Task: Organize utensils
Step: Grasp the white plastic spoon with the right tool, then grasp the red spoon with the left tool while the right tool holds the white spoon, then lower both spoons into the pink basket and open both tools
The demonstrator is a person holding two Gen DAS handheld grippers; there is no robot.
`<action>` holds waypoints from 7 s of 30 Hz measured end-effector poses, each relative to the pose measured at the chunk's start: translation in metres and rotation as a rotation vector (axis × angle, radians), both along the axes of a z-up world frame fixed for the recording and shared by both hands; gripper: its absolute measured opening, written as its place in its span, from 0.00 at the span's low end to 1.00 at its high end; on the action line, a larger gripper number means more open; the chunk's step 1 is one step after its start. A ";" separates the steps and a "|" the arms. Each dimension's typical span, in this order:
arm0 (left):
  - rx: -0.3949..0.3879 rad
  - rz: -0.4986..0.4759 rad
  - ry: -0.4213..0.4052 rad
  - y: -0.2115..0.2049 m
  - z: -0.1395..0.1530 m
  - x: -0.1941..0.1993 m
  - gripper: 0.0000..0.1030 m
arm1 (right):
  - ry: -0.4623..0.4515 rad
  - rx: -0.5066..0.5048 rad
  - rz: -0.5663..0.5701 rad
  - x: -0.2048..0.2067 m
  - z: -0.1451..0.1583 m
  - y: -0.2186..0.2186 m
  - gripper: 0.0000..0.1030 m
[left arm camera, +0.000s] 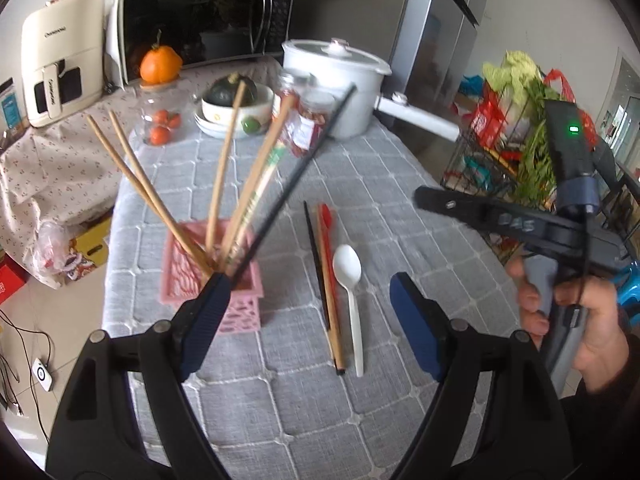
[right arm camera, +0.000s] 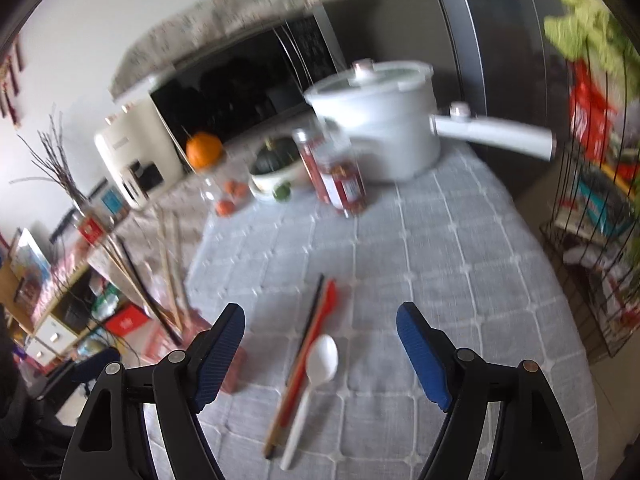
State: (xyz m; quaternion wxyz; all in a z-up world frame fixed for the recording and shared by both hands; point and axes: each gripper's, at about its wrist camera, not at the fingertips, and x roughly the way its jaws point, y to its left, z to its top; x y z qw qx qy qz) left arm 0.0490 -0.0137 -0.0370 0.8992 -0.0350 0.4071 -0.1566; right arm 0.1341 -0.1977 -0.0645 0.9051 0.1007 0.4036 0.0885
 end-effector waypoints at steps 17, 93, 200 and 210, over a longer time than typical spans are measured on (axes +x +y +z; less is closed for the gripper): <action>0.016 0.004 0.096 0.001 -0.019 0.001 0.80 | 0.391 -0.057 0.073 0.037 -0.101 0.029 0.69; 0.182 0.094 0.295 -0.109 -0.104 0.152 0.34 | 0.376 0.079 -0.046 0.038 -0.090 -0.084 0.05; -0.076 0.328 -0.055 0.125 0.000 0.023 0.61 | -0.367 0.026 0.237 -0.029 0.058 0.143 0.39; -0.022 0.261 0.008 0.096 -0.006 0.013 0.82 | -0.390 0.056 0.110 -0.038 0.082 0.066 0.78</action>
